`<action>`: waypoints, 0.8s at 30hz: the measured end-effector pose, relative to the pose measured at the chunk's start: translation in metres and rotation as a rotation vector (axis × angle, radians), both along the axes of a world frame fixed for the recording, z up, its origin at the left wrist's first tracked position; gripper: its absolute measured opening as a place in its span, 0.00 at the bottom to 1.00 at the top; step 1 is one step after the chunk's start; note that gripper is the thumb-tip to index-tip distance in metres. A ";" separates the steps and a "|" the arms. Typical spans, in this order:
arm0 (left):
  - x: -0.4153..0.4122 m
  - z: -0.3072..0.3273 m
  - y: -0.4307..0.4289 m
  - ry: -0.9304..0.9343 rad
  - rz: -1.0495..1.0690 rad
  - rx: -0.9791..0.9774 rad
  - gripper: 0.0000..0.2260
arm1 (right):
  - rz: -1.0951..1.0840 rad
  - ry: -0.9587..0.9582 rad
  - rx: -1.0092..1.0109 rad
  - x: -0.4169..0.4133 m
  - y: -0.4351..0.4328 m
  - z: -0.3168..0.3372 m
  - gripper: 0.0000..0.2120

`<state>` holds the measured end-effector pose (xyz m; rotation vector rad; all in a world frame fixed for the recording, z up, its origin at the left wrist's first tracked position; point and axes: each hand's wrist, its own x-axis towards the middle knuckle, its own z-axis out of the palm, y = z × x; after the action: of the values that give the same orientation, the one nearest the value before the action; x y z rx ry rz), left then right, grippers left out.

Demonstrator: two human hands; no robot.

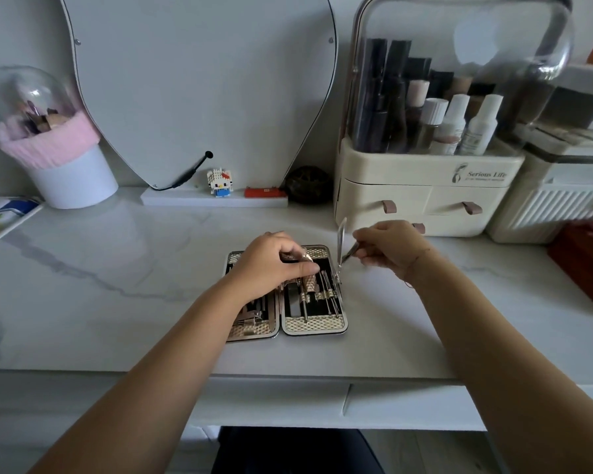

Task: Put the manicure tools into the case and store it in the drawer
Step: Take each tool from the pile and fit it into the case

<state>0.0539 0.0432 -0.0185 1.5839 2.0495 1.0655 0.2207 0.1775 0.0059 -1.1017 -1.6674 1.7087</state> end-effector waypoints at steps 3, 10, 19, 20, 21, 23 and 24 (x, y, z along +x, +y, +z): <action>0.002 0.005 -0.005 -0.065 0.014 0.031 0.08 | -0.013 -0.010 0.016 -0.018 -0.002 0.004 0.07; 0.001 0.004 -0.006 -0.080 0.020 0.035 0.08 | -0.024 -0.158 0.040 -0.040 -0.002 0.003 0.08; -0.001 -0.002 -0.003 0.001 0.024 0.102 0.07 | 0.148 -0.328 0.369 -0.044 -0.009 -0.001 0.10; -0.002 -0.003 -0.003 -0.003 0.012 0.110 0.06 | 0.163 -0.316 0.373 -0.044 -0.010 -0.001 0.10; -0.002 -0.003 -0.002 -0.014 0.000 0.111 0.07 | 0.169 -0.297 0.366 -0.043 -0.010 -0.002 0.09; -0.003 -0.004 -0.002 -0.022 -0.014 0.101 0.07 | 0.167 -0.237 0.307 -0.043 -0.010 -0.005 0.09; -0.003 -0.003 -0.003 -0.013 -0.012 0.093 0.07 | 0.167 -0.190 0.247 -0.042 -0.010 -0.006 0.09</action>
<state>0.0511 0.0406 -0.0220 1.6271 2.0060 1.1792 0.1783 0.1678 -0.0001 -1.0579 -2.0772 1.4797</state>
